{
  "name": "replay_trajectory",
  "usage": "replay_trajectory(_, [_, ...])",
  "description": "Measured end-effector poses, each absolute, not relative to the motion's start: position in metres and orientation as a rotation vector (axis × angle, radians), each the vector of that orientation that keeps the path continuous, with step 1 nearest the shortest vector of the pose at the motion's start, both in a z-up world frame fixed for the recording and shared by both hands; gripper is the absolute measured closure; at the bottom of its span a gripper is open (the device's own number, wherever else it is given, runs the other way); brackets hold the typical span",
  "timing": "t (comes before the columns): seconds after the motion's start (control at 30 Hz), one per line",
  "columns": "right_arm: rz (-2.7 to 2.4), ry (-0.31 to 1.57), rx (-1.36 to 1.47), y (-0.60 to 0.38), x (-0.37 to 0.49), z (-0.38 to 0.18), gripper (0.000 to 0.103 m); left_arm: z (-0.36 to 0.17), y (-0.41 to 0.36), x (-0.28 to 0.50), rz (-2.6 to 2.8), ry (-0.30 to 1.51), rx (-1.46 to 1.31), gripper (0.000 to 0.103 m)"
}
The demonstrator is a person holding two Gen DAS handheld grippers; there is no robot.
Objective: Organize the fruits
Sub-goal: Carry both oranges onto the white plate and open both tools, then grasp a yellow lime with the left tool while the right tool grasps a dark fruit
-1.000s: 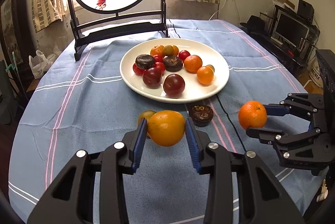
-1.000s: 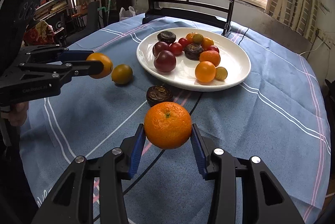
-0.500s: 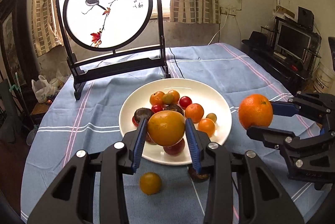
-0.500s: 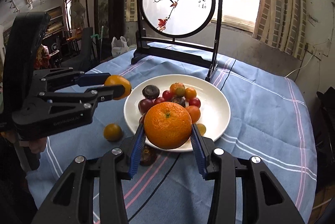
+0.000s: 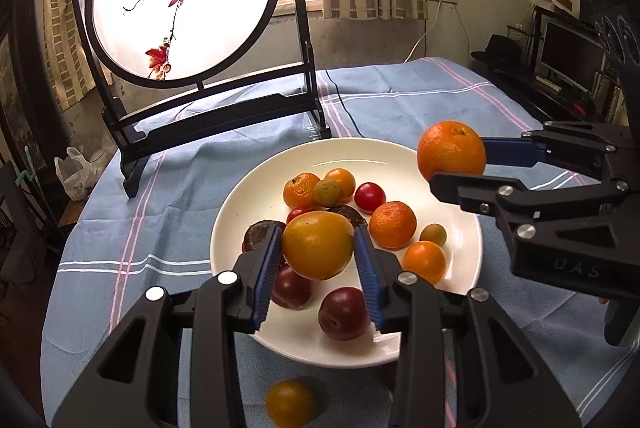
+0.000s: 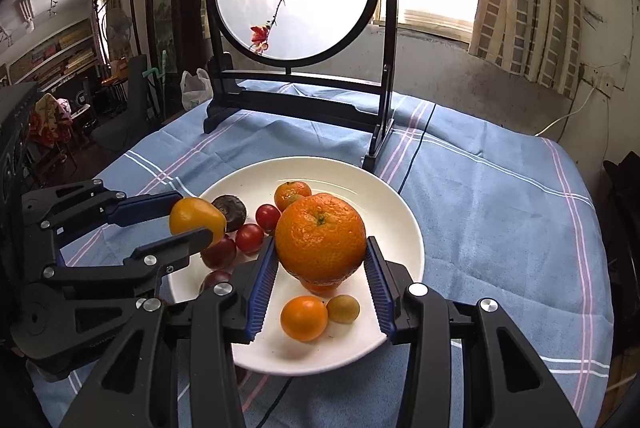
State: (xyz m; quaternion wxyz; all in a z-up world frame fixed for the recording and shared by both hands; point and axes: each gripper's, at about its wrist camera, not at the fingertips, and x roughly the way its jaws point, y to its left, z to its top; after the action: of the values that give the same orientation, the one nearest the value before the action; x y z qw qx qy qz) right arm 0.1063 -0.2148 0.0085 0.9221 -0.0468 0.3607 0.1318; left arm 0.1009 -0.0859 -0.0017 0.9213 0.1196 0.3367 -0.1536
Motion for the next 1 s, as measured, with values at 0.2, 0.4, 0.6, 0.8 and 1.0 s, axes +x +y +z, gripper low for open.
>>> replay_trajectory(0.2, [0.236, 0.793, -0.082, -0.216, 0.136, -0.012, 0.059, -0.018, -0.091, 0.124, -0.305, 0.749, 0.251, 0.066])
replay_trajectory(0.4, [0.208, 0.834, -0.064, -0.221, 0.155, -0.028, 0.058, -0.03, -0.098, 0.132, -0.298, 0.78, 0.27, 0.065])
replay_trajectory(0.6, [0.195, 0.803, -0.043, -0.225, 0.158, -0.023, 0.046, -0.021, -0.092, 0.132, -0.273, 0.728, 0.26, 0.035])
replay_trajectory(0.8, [0.241, 0.758, -0.029, -0.228, 0.119, -0.004, 0.043, -0.007, -0.067, 0.119, -0.258, 0.705, 0.219, 0.035])
replay_trajectory(1.0, [0.373, 0.773, -0.132, -0.201, 0.035, -0.015, 0.037, 0.004, -0.026, 0.085, -0.242, 0.678, 0.194, 0.027])
